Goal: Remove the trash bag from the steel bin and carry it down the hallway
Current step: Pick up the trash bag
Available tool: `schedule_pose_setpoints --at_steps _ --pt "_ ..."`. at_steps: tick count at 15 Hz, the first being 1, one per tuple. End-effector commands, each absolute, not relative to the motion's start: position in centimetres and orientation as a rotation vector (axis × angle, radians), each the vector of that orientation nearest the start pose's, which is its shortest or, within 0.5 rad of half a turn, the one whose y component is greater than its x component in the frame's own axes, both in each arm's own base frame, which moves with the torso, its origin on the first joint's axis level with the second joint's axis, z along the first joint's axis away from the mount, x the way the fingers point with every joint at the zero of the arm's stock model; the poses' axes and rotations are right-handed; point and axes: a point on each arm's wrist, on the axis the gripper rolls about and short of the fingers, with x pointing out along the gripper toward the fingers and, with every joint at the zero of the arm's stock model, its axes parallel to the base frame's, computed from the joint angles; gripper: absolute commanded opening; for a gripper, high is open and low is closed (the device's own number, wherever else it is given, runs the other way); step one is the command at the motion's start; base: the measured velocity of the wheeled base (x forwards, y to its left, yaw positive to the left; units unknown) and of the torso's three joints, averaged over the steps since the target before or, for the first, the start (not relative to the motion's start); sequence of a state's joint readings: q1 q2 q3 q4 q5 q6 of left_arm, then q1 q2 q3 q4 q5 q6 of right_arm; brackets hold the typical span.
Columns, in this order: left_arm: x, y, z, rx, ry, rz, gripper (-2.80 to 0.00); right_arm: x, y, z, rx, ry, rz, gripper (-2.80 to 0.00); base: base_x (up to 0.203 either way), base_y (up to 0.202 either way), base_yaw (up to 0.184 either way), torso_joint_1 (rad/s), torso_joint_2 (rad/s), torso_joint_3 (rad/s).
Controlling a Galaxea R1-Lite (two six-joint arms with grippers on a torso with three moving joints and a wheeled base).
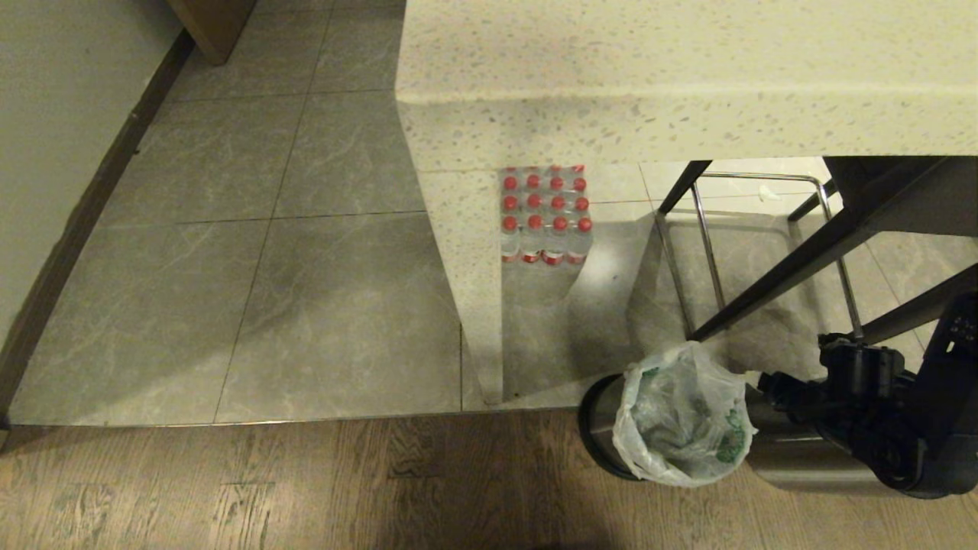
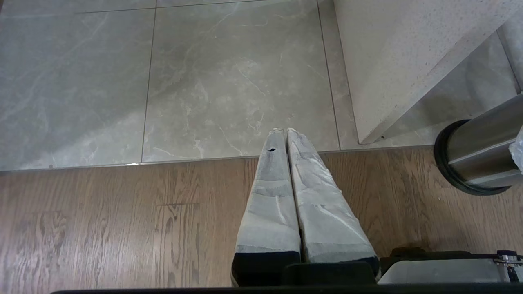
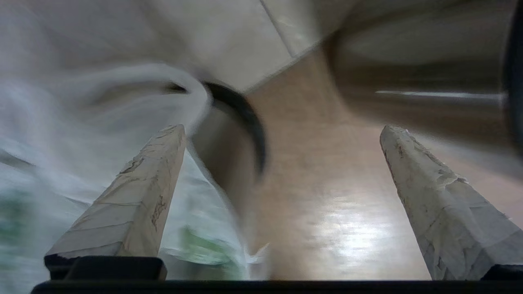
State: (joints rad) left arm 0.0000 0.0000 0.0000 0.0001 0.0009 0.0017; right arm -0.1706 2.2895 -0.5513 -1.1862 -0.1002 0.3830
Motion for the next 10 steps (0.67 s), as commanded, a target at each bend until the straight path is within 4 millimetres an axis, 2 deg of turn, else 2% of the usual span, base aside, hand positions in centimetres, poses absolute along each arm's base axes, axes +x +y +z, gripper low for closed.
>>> schedule_pose_setpoints --at_steps 1,4,6,8,10 --pt "-2.3 0.0 7.5 0.002 0.001 0.002 -2.80 32.5 -5.7 -0.1 0.459 0.453 -0.341 0.00 0.000 0.000 0.000 0.000 0.00 0.000" --pt "-2.3 0.0 7.5 0.002 0.000 0.002 -2.80 32.1 -5.4 1.4 0.623 0.450 -0.238 0.00 0.000 0.000 0.000 0.000 0.00 0.000" --pt "-2.3 0.0 7.5 0.002 0.000 0.002 -2.80 31.6 -5.2 1.4 0.659 0.543 -0.197 0.00 0.000 0.000 0.000 0.000 0.00 0.000" --pt "-2.3 0.0 7.5 0.002 0.000 0.002 -2.80 32.0 -5.3 1.6 0.625 0.579 -0.167 0.00 0.000 0.000 0.000 0.000 0.00 0.000" --pt "-2.3 0.0 7.5 0.002 0.000 0.002 -2.80 31.9 -5.3 1.7 0.513 0.598 -0.122 0.00 0.000 0.000 0.000 0.000 0.00 0.000"
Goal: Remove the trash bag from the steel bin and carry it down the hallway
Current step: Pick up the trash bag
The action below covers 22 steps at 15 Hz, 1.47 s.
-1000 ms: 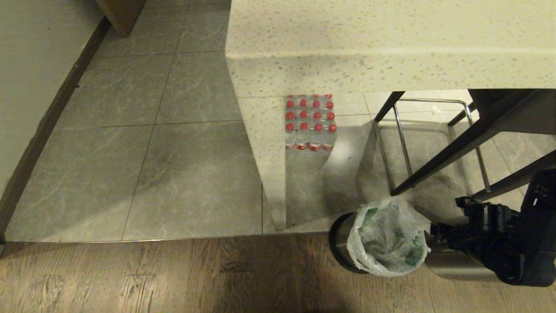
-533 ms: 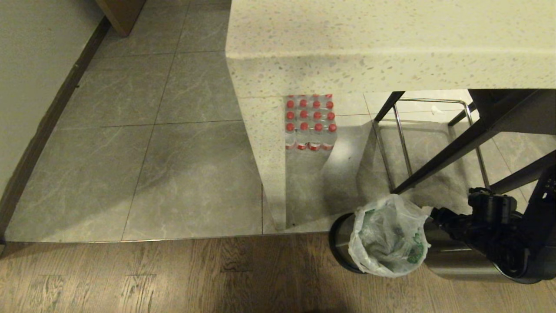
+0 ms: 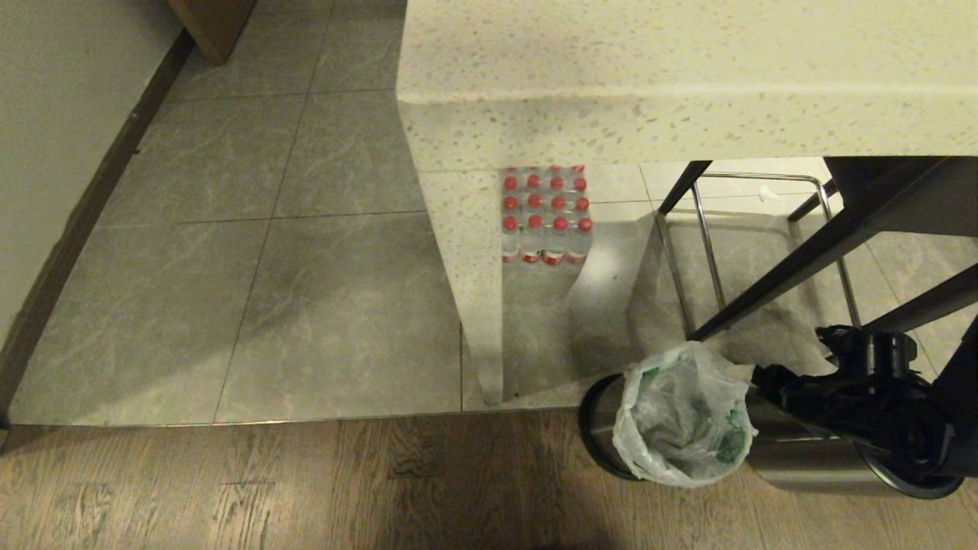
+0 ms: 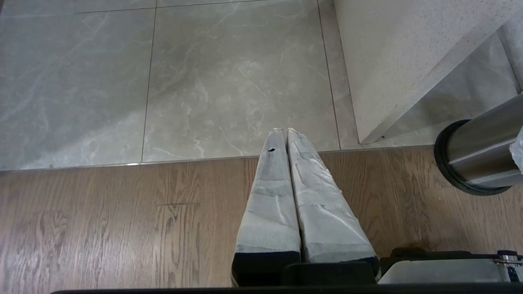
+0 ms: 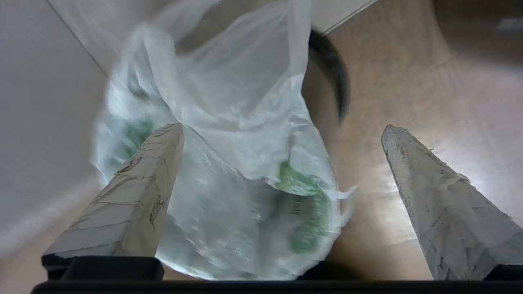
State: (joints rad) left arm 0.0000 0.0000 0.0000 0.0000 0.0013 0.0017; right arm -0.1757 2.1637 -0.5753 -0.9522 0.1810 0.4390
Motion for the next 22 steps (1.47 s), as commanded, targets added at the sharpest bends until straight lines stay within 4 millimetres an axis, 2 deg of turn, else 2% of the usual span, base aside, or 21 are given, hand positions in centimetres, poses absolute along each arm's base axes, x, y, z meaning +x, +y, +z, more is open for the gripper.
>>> schedule_pose_setpoints --at_steps 1,2,6,10,13,16,20,22 --pt "-2.3 0.0 7.5 0.002 0.000 0.002 -2.80 31.8 -5.2 1.7 0.427 0.609 -0.088 0.00 0.000 0.000 0.000 0.000 0.00 0.000" --pt "-2.3 0.0 7.5 0.002 0.002 0.002 -2.80 31.7 -5.2 1.7 0.362 0.617 -0.060 0.00 0.000 0.000 0.000 0.000 0.00 0.000" --pt "-2.3 0.0 7.5 0.002 0.001 0.002 -2.80 30.6 -5.9 1.4 0.288 0.676 -0.065 0.00 0.000 0.000 0.000 0.000 0.00 0.000" --pt "-2.3 0.0 7.5 0.002 0.001 0.002 -2.80 30.7 -6.2 1.6 0.292 0.701 -0.069 0.00 0.000 0.000 0.000 0.000 0.00 0.000" --pt "-2.3 0.0 7.5 0.002 0.000 0.002 -2.80 29.9 -6.9 1.3 0.328 0.744 -0.069 0.00 0.000 0.000 0.000 0.000 0.00 0.000" --pt "-2.3 0.0 7.5 0.002 0.000 0.002 -2.80 30.3 -7.0 1.7 0.533 0.726 0.021 0.00 0.000 0.000 0.000 0.000 0.00 0.000" --pt "-2.3 0.0 7.5 0.002 0.000 0.002 -2.80 32.2 -8.0 2.4 0.863 0.604 0.067 0.00 0.000 0.000 0.000 0.000 0.00 0.000" --pt "-2.3 0.0 7.5 0.002 0.000 0.002 -2.80 32.6 -8.7 2.0 0.922 0.579 0.069 0.00 0.000 0.000 0.000 0.000 0.00 0.000"
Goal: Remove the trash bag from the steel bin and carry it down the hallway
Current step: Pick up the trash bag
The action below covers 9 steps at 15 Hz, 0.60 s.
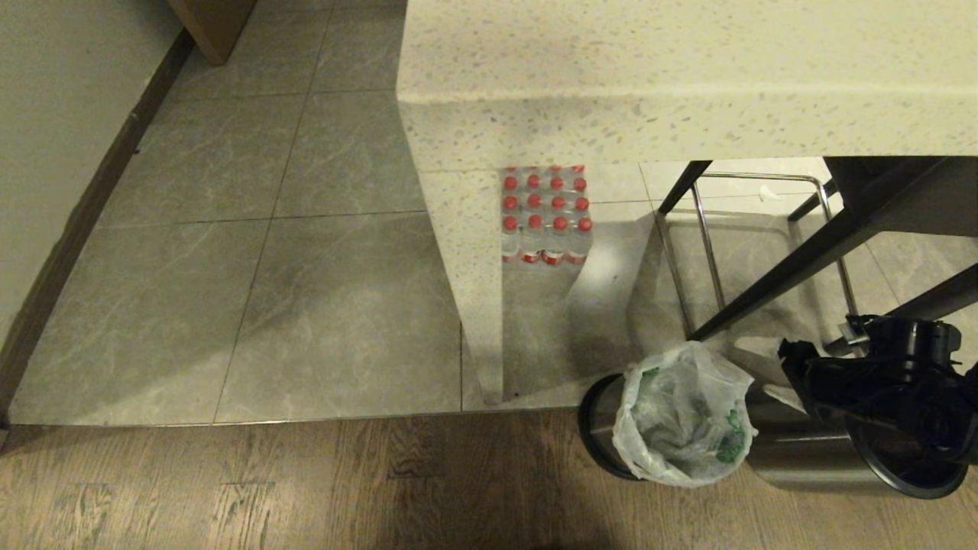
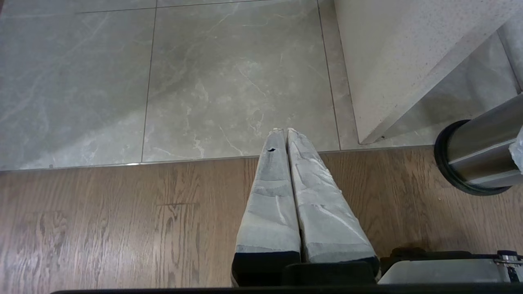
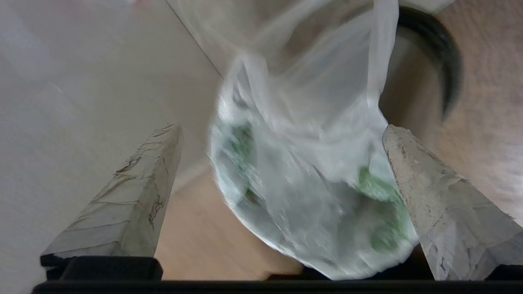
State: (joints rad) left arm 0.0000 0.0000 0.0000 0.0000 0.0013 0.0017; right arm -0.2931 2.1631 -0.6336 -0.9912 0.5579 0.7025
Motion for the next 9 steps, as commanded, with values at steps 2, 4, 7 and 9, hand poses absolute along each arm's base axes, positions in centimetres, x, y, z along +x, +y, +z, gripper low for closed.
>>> schedule_pose_setpoints --at_steps 2,4,7,9 --pt "-2.3 0.0 7.5 0.002 0.000 0.002 -2.80 32.5 -9.4 1.4 0.945 0.587 0.051 0.00 0.000 0.000 0.000 0.000 0.00 0.000" --pt "-2.3 0.0 7.5 0.002 0.001 0.002 -2.80 32.4 -9.5 0.5 0.967 0.616 0.043 0.00 0.000 0.000 0.000 0.000 0.00 0.000" --pt "-2.3 0.0 7.5 0.002 0.000 0.002 -2.80 32.9 -9.7 0.4 1.035 0.615 0.059 0.00 0.000 0.000 0.000 0.000 0.00 0.000" --pt "-2.3 0.0 7.5 0.002 0.000 0.002 -2.80 33.4 -9.8 0.2 1.045 0.612 0.067 0.00 0.000 0.000 0.000 0.000 0.00 0.000"
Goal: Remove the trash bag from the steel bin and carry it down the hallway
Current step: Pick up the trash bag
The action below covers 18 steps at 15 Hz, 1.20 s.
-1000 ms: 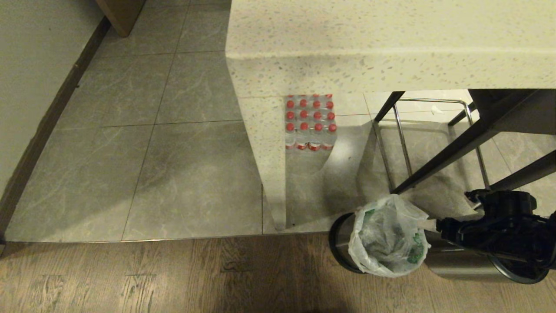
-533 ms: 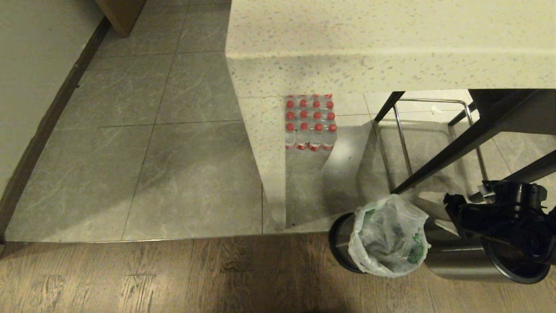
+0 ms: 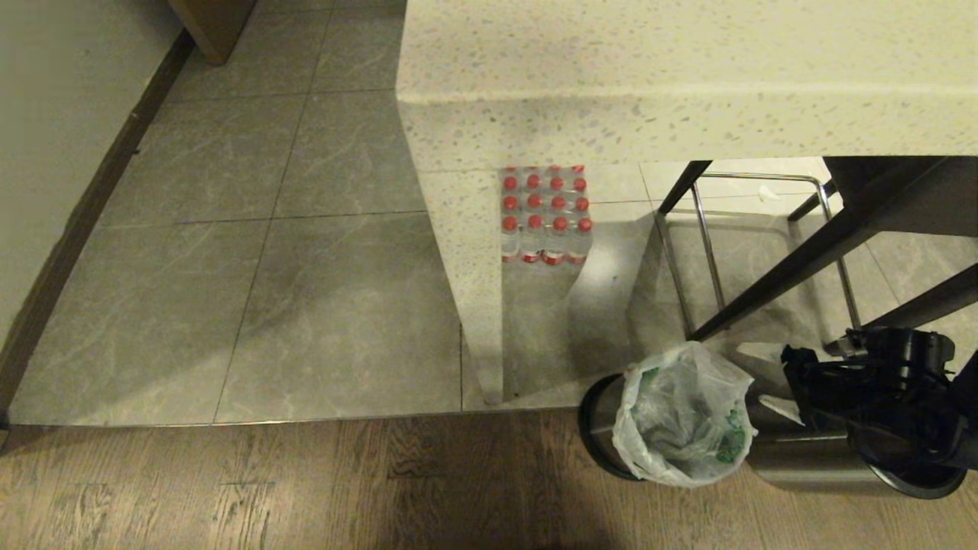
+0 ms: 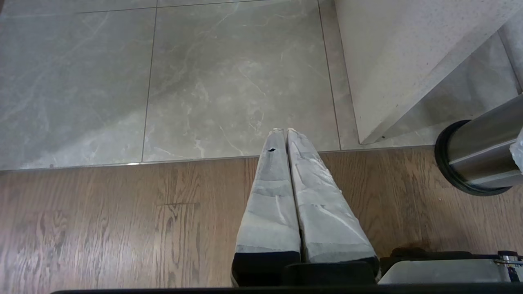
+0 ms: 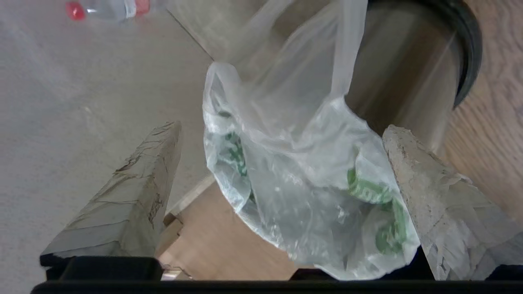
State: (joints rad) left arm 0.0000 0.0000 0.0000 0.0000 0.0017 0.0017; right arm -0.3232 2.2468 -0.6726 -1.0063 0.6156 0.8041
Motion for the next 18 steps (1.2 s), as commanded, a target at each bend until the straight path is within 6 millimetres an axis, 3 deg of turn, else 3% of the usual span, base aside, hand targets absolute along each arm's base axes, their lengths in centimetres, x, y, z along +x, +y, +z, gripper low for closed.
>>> schedule_pose_setpoints --at_steps 1,4,6,10,18 --pt "-2.3 0.0 7.5 0.002 0.000 0.002 -2.80 33.6 -9.8 0.1 1.040 0.603 0.070 0.00 0.000 0.000 0.000 0.000 0.00 0.000" --pt "-2.3 0.0 7.5 0.002 0.000 0.002 -2.80 34.5 -9.9 -0.6 1.021 0.583 0.085 0.00 0.000 0.000 0.000 0.000 0.00 0.000" --pt "-2.3 0.0 7.5 0.002 0.000 0.002 -2.80 35.1 -10.0 0.3 0.959 0.497 0.120 0.00 0.000 0.000 0.000 0.000 0.00 0.000" --pt "-2.3 0.0 7.5 0.002 0.000 0.002 -2.80 35.7 -8.9 -1.3 0.955 0.544 0.146 0.00 0.000 0.000 0.000 0.000 0.00 0.000" --pt "-2.3 0.0 7.5 0.002 0.000 0.002 -2.80 36.2 -7.4 -1.5 0.943 0.565 0.185 0.00 0.000 0.000 0.000 0.000 0.00 0.000"
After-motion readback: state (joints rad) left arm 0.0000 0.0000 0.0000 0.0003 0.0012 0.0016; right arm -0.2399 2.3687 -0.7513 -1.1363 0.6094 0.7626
